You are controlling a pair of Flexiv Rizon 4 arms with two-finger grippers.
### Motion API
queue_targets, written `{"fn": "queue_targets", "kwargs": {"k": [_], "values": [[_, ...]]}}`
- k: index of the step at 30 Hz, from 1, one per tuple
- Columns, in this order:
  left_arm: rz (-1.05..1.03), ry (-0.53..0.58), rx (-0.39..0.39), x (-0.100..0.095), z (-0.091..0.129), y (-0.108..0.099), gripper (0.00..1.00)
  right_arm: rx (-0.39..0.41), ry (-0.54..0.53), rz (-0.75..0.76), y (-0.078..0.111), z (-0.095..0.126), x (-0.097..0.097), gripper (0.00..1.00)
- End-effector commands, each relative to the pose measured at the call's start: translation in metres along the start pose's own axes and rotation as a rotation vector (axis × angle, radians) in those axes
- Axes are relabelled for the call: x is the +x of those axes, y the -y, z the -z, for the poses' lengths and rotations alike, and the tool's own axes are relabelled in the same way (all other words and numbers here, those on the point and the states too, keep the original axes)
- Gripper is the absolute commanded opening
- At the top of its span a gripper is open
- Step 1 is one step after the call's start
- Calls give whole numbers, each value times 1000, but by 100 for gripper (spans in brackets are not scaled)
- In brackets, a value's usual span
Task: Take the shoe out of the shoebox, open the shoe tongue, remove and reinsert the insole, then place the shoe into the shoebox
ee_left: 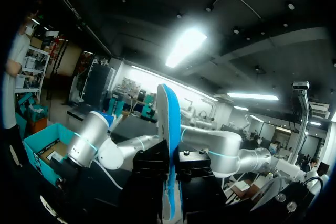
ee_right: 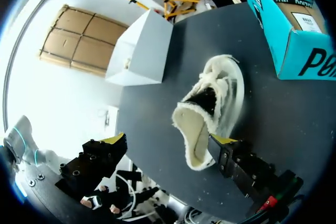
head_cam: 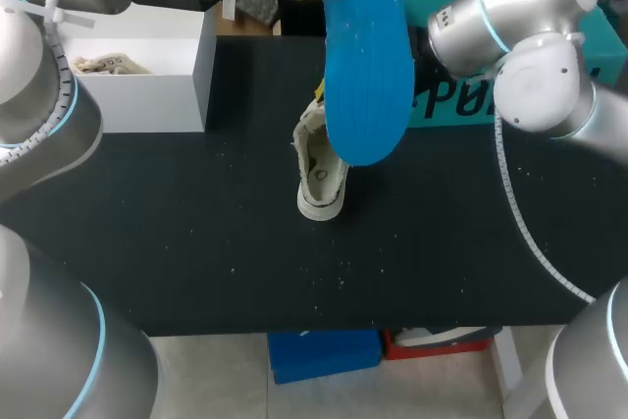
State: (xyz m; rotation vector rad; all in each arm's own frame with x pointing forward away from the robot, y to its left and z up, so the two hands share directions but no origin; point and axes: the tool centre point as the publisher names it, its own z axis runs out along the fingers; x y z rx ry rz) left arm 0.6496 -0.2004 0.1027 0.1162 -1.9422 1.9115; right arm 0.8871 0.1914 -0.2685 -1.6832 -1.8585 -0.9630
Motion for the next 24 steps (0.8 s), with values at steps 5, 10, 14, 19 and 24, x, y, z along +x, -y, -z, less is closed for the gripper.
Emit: {"fn": "queue_targets", "kwargs": {"k": [5,10,14,19,24], "values": [[-1,1,1,-1,-1,0,0,-94,-250,-54,6,-3,-5,100],[-1,1,1,-1,-1,0,0,-138,-411,-83,8,-1,-8,100],[-1,1,1,-1,-1,0,0,-167,-524,-100,10,2,-12,100],[-1,1,1,-1,-1,0,0,-193,-560,-96,10,6,-13,100],[-1,1,1,-1,-1,0,0,-201,-555,-90,9,10,-11,100]]}}
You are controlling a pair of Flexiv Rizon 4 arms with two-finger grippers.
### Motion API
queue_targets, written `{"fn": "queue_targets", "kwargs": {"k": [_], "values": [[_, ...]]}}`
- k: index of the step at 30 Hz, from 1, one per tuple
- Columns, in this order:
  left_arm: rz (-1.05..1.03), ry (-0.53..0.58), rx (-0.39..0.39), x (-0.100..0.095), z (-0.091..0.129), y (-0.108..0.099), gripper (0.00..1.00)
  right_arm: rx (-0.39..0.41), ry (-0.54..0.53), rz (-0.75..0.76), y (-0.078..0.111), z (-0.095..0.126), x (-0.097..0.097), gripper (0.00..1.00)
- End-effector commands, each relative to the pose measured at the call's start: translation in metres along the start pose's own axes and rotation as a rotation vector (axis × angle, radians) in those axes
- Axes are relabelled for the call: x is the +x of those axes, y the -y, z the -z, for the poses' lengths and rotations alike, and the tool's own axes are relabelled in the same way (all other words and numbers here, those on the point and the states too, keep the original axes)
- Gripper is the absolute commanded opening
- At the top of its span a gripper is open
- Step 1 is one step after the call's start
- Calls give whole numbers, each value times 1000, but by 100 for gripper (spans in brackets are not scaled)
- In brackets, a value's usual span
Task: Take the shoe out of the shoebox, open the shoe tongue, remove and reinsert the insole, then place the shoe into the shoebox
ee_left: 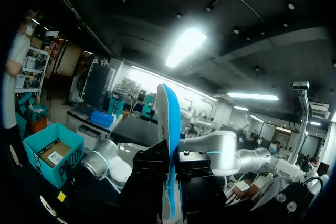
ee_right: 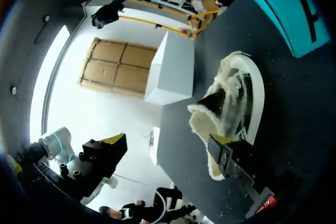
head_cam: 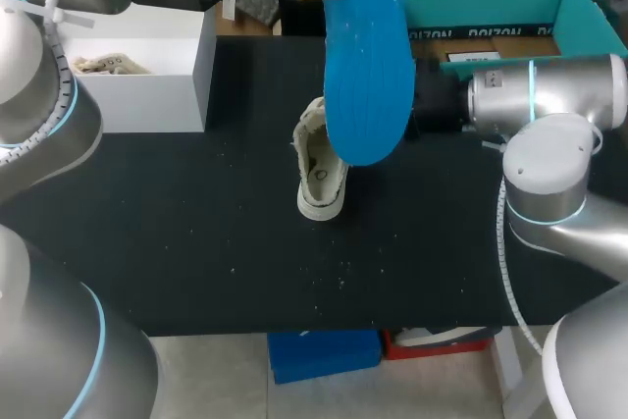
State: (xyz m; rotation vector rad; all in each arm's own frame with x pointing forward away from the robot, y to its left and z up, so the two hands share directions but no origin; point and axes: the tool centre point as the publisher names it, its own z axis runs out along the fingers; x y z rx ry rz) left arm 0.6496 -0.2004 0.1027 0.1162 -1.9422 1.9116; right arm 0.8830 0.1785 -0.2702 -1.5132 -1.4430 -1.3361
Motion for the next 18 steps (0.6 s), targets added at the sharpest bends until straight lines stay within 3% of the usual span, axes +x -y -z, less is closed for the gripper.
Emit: {"fn": "queue_targets", "kwargs": {"k": [1,7,9,18], "values": [[-1,1,1,-1,-1,0,0,-27,-156,5,4,3,-1,100],[-1,1,1,-1,-1,0,0,-27,-156,5,4,3,-1,100],[-103,-1,-37,-5,-8,-6,0,-27,-156,5,4,3,-1,100],[-348,-27,-140,-31,-27,-61,0,-27,-156,5,4,3,-1,100]]}}
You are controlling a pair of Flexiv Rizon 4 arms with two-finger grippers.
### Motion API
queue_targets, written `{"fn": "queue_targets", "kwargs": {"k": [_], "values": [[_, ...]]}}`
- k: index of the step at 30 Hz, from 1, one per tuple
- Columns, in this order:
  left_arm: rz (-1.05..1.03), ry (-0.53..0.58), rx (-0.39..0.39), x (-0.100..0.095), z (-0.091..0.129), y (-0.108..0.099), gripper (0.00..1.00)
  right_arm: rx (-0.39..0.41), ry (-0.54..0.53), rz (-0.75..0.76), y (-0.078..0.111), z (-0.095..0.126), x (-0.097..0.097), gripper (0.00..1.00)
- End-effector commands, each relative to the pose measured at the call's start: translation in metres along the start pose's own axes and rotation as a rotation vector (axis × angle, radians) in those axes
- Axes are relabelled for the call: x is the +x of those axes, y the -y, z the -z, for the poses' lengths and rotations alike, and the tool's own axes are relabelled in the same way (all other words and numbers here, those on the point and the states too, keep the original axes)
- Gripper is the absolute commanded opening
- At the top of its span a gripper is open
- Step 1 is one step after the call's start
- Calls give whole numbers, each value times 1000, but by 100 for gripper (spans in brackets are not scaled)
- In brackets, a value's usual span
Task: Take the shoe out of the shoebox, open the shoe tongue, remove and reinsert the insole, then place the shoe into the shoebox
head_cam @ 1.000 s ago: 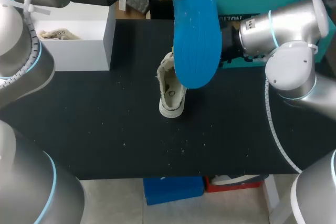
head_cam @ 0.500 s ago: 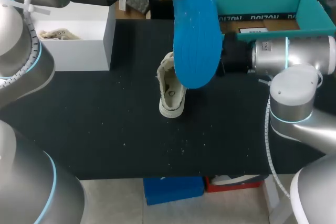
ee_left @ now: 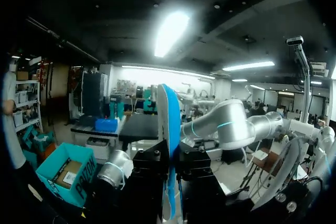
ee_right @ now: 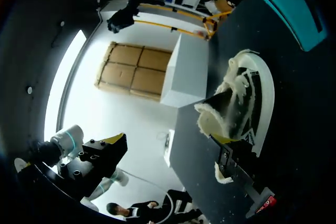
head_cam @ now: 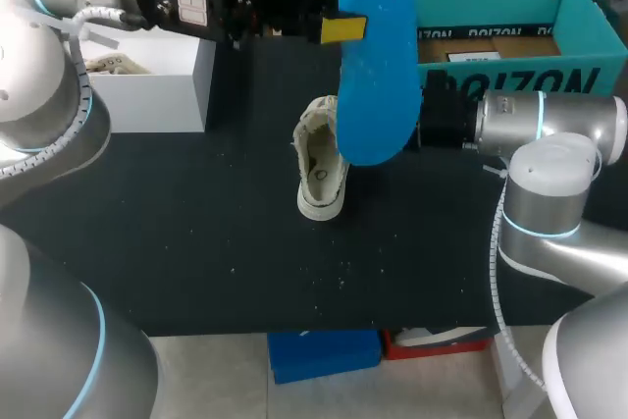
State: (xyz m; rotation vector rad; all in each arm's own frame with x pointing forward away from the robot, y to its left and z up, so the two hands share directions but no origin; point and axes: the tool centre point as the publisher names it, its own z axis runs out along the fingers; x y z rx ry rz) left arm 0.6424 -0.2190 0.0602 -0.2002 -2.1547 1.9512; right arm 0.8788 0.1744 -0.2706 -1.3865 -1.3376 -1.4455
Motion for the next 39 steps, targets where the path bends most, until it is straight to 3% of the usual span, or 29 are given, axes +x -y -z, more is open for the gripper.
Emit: {"fn": "queue_targets", "kwargs": {"k": [1,6,7,10,28,29,33,34,39], "values": [[-106,-17,-25,-14,-13,-32,0,-4,1,0,1,-1,0,100],[-305,46,-119,-25,-15,-79,0,-4,1,0,1,-1,0,100],[-407,74,-169,-27,-15,-88,0,-4,1,0,1,-1,0,100],[-459,103,-227,-35,-13,-116,0,-4,1,0,1,-1,0,100],[-459,103,-227,-35,-13,-116,0,-4,1,0,1,-1,0,100],[-532,108,-189,-25,-13,-117,0,-4,1,0,1,-1,0,100],[-683,97,-152,1,-13,-144,0,-4,1,0,1,-1,0,100],[-702,107,-175,5,-13,-153,0,-4,1,0,1,-1,0,100],[-808,129,-161,2,-8,-184,0,-4,1,0,1,-1,0,100]]}}
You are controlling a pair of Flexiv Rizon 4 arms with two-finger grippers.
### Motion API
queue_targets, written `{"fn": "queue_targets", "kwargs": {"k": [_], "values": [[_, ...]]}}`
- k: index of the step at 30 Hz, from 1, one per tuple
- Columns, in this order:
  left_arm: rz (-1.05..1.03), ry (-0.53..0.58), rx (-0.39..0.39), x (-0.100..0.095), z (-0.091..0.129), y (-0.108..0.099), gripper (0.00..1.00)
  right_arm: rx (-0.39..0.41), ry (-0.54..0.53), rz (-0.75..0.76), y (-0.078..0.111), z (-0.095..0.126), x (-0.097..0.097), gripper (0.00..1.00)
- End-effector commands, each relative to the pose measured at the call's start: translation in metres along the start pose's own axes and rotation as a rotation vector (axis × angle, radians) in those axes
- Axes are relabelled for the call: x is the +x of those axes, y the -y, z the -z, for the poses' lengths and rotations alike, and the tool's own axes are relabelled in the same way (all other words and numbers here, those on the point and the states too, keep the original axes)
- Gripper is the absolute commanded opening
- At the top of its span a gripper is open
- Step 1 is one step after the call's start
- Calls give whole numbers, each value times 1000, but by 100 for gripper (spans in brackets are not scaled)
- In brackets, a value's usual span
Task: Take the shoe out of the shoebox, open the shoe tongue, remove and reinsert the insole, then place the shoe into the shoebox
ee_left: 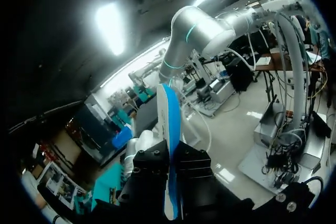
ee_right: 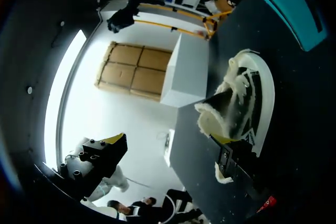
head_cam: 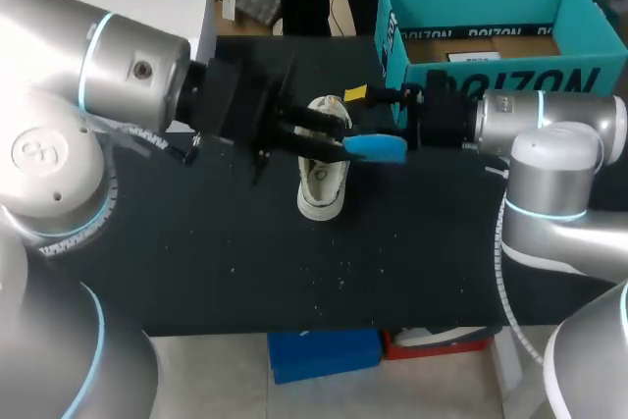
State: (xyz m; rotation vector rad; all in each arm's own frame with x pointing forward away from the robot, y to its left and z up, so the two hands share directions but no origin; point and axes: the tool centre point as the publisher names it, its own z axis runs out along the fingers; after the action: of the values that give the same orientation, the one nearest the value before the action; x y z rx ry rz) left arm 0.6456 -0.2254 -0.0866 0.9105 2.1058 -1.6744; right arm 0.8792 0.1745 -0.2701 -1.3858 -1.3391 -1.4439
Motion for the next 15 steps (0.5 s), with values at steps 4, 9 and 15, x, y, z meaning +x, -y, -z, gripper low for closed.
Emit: {"fn": "queue_targets", "kwargs": {"k": [4,9,15], "values": [[-156,125,-5,56,4,-44,0,-5,1,0,1,-1,0,100],[-303,147,-126,74,1,-71,0,-5,1,0,1,-1,0,100],[-471,174,-201,81,4,-106,0,-5,1,0,1,-1,0,100]]}}
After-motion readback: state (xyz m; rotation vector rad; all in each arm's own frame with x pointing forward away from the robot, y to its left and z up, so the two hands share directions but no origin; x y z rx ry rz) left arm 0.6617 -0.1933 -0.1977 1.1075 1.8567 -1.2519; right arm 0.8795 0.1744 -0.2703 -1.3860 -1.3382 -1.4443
